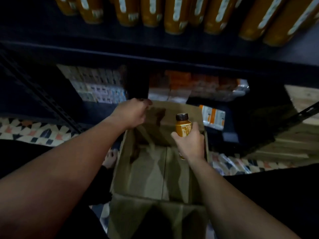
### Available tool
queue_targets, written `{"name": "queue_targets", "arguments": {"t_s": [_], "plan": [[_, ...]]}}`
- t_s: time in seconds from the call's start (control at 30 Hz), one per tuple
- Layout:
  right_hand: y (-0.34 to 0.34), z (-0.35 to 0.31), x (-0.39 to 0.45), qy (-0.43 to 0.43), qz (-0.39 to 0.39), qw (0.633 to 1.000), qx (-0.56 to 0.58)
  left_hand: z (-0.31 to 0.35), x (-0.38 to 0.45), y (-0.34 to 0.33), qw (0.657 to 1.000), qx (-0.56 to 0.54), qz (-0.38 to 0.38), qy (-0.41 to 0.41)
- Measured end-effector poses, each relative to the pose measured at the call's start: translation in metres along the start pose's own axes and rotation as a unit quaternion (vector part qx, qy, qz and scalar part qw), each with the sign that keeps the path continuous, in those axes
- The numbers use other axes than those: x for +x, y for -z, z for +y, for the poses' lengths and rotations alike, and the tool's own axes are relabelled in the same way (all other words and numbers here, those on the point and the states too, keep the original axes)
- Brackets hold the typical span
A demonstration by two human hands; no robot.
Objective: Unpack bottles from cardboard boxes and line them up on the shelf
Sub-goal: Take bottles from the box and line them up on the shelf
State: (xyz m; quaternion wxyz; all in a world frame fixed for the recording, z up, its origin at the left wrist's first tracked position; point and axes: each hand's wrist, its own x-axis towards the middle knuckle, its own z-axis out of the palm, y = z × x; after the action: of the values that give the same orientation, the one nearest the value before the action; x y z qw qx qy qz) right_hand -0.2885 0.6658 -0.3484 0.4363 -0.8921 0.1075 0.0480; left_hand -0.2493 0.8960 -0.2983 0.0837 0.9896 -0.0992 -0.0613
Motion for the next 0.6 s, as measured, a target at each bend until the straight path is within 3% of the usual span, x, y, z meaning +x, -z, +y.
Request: {"name": "queue_targets", "arguments": {"t_s": [0.1, 0.2, 0.33, 0.47, 0.6], "plan": [[0.033, -0.039, 0.000, 0.063, 0.051, 0.995, 0.058, 0.015, 0.000, 0.060, 0.984, -0.003, 0.109, -0.142], [0.067, -0.083, -0.003, 0.126, 0.094, 0.983, 0.095, 0.034, -0.007, 0.115, 0.934, 0.011, 0.240, -0.265], [0.114, -0.145, -0.006, 0.202, 0.183, 0.946, 0.174, 0.042, 0.002, 0.155, 0.881, 0.022, 0.387, -0.272], [0.147, -0.192, 0.006, 0.264, 0.251, 0.903, 0.229, 0.032, 0.022, 0.159, 0.896, -0.040, 0.355, -0.265], [0.156, -0.216, 0.034, 0.279, 0.257, 0.895, 0.233, 0.024, 0.034, 0.165, 0.903, -0.066, 0.314, -0.284]]}}
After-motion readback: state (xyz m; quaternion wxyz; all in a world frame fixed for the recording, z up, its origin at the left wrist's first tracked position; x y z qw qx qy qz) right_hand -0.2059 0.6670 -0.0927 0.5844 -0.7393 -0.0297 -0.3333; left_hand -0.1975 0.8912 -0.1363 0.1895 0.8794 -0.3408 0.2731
